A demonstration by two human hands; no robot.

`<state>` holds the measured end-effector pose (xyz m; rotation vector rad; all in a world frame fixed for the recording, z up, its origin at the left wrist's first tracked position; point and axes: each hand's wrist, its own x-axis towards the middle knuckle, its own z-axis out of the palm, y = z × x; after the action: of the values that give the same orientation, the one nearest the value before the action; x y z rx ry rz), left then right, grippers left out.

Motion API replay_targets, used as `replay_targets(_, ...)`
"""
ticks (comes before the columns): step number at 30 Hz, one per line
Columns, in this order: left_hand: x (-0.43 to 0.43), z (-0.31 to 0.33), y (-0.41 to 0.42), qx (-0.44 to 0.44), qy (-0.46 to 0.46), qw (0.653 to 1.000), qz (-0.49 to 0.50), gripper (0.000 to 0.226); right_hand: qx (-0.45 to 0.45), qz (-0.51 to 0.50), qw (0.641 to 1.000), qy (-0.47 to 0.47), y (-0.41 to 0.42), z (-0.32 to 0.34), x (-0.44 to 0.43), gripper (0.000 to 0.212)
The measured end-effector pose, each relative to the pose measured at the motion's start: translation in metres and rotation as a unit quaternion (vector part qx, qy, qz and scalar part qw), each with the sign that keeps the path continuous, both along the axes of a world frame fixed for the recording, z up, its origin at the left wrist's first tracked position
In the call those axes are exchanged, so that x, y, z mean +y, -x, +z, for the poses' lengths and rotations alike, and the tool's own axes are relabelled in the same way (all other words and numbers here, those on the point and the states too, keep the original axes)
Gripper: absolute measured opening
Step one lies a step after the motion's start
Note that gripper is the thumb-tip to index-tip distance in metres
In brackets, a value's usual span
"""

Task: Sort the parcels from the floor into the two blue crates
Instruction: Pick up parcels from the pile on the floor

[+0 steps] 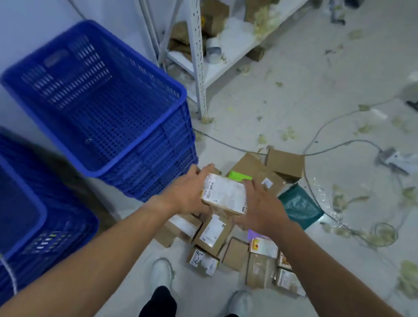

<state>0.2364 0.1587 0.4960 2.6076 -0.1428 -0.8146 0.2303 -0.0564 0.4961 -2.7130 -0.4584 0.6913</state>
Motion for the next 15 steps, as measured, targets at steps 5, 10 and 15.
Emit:
replay_targets(5, 0.019, 0.083, 0.039, -0.103, -0.092, 0.988, -0.062, 0.094, -0.066, 0.076, 0.995, 0.001, 0.018, 0.08, 0.027, 0.08)
replay_targets(10, 0.05, 0.134, 0.076, -0.139, -0.144, 0.98, -0.017, 0.097, -0.093, 0.137, 0.986, 0.003, 0.029, 0.126, 0.069, 0.083)
replay_targets(15, 0.096, 0.165, 0.106, -0.162, -0.169, 0.971, 0.043, 0.089, -0.122, 0.166, 0.978, -0.012, 0.044, 0.159, 0.119, 0.085)
